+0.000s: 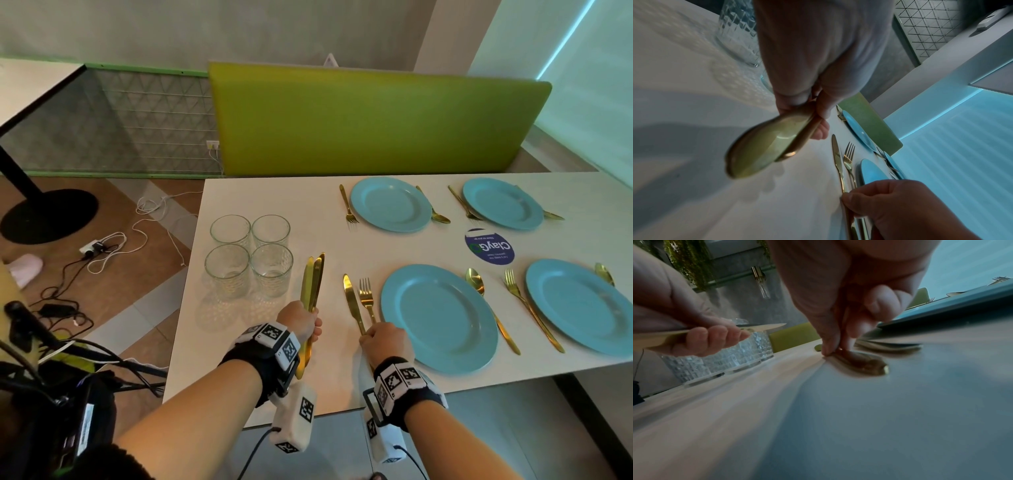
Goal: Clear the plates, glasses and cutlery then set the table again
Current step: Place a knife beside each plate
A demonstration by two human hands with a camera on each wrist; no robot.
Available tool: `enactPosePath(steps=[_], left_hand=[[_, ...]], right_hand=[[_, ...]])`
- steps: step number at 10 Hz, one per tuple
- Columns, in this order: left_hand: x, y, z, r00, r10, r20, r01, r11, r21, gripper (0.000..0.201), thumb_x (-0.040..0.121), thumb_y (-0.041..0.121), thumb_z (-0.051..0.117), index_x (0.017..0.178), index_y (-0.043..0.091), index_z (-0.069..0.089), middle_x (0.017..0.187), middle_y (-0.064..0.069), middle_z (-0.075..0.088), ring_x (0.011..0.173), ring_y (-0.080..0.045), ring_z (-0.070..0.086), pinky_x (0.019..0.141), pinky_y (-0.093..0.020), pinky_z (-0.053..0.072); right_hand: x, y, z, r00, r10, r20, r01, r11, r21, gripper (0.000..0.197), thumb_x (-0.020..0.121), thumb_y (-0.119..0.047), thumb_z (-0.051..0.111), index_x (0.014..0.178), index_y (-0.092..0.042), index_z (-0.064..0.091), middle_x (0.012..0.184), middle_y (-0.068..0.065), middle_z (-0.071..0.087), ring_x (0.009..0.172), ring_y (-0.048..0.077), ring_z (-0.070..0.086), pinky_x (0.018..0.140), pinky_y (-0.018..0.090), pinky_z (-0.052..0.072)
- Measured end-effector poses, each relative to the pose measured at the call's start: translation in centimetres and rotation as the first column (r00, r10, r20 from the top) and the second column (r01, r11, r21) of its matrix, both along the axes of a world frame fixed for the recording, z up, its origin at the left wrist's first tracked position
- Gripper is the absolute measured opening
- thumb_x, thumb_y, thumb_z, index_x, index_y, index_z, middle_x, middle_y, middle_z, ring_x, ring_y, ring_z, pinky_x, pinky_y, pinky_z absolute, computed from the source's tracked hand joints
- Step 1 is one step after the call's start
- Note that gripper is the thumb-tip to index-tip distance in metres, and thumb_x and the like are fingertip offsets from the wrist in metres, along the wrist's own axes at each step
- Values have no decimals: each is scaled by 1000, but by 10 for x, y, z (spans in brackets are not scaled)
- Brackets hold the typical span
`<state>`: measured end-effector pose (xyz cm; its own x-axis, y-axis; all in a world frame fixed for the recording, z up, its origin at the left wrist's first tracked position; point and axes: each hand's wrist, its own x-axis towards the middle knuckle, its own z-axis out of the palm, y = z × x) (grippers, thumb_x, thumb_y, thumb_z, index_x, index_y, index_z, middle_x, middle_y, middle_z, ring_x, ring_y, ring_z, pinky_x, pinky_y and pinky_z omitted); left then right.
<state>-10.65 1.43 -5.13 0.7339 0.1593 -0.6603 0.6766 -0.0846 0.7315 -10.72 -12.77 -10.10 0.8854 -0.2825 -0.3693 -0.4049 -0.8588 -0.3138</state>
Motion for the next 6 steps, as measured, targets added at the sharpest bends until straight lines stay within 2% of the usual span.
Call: enactPosePath(steps=[6], left_hand=[[-5, -3, 8, 998, -28, -54, 25, 999, -42, 36, 102, 12, 34, 66, 12, 35, 66, -3, 41, 55, -11, 39, 51, -17, 34]], right_hand=[[2, -7, 1, 1000, 30, 1, -30, 999, -23, 23, 92, -24, 52, 101, -16, 72, 101, 7, 70, 94, 24, 66, 77, 28, 52]])
